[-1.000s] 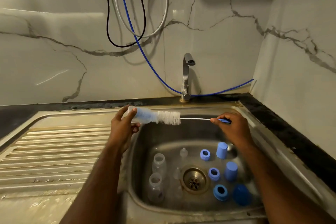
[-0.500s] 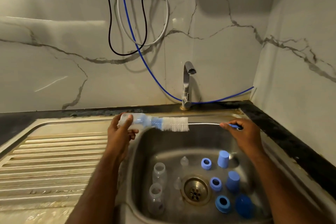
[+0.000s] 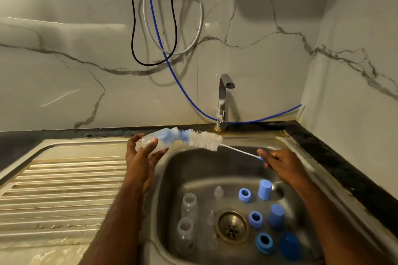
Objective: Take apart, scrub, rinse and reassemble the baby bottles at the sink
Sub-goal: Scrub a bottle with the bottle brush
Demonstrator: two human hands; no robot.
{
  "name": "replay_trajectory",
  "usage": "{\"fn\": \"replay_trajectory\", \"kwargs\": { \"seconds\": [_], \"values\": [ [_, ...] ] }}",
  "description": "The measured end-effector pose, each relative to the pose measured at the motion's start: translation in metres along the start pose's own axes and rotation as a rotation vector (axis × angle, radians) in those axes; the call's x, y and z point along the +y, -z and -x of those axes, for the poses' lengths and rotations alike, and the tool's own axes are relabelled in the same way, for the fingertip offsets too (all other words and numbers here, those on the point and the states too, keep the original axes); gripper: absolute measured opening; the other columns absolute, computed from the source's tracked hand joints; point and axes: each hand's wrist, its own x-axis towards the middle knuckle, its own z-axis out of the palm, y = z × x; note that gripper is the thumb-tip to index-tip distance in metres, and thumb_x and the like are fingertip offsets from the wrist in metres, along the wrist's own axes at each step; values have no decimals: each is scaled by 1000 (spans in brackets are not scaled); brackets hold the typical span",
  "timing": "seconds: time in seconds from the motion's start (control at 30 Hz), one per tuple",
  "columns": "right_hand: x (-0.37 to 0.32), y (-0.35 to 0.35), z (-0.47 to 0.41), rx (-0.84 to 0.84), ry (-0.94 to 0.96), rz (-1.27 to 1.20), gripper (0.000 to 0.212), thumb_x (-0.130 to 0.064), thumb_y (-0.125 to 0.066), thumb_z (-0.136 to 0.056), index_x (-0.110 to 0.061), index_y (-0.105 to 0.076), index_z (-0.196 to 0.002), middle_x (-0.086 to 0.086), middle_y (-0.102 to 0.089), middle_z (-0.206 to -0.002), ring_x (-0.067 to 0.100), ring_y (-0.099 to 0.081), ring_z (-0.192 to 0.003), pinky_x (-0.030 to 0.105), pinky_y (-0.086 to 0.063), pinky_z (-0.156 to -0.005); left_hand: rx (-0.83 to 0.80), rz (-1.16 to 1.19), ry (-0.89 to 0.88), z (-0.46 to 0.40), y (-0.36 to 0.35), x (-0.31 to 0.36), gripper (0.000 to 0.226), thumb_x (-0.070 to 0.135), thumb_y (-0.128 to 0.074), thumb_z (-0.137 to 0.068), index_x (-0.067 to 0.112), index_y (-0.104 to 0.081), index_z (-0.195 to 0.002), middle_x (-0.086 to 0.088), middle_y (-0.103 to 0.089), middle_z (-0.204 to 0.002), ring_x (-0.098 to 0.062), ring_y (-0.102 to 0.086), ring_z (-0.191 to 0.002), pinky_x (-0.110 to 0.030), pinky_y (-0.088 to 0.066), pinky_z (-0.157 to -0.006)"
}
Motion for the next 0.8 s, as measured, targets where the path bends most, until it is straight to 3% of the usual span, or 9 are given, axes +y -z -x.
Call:
{"fn": "replay_trajectory", "kwargs": {
  "seconds": [0.13, 0.27, 0.5, 0.57, 0.63, 0.73, 0.8],
  "values": [
    [9, 11, -1, 37, -15, -13, 47, -50, -71, -86, -15, -70, -54, -6, -51, -37, 13, -46, -44, 29, -40, -56, 35, -371, -130, -2, 2, 2, 39, 27, -80, -83, 12, -56, -109, -20, -70, -103, -34, -75, -72, -41, -58, -58],
    [10, 10, -3, -2, -13, -18, 51, -51, -74, -83, -9, -71, -54, -1, -59, -44, 14, -50, -48, 31, -44, -60, 273, -382, -213, -14, 12, 6, 33, 33, -81, -84, 12, -59, -96, -24, -65, -86, -26, -64, -53, -24, -41, -39],
    [9, 10, -2, -114, -51, -47, 48, -48, -73, -84, -9, -72, -56, 7, -69, -58, 15, -56, -56, 30, -47, -66, 506, -367, -238, -15, 8, 2, 41, 45, -77, -85, 11, -62, -102, -16, -66, -88, -33, -68, -75, -25, -46, -43],
    [13, 15, -3, -119, -90, -75, 51, -51, -73, -83, -6, -73, -60, 11, -70, -62, 17, -57, -59, 34, -49, -70, 592, -301, -218, -18, 13, 7, 43, 51, -74, -85, 15, -60, -102, -15, -67, -97, -34, -69, -83, -32, -52, -49],
    [16, 21, 0, -97, -126, -103, 55, -55, -71, -81, -5, -73, -60, 18, -69, -65, 19, -56, -59, 37, -50, -72, 706, -164, -159, -22, 22, 15, 45, 55, -69, -86, 18, -52, -106, -14, -63, -106, -29, -65, -77, -35, -52, -53],
    [9, 20, 5, -160, -146, -87, 49, -52, -65, -89, -8, -77, -71, 12, -70, -68, 18, -62, -67, 33, -49, -72, 606, -8, -54, -22, 18, 13, 49, 49, -69, -91, 14, -41, -112, -15, -55, -107, -19, -57, -62, -28, -47, -42],
    [-2, 9, 8, -229, -125, -125, 37, -45, -61, -95, -15, -79, -84, 1, -74, -79, 14, -66, -80, 25, -48, -75, 427, 94, 27, -17, -2, 2, 44, 38, -71, -93, 10, -45, -116, -18, -59, -109, -24, -66, -72, -30, -58, -47]
  ]
}}
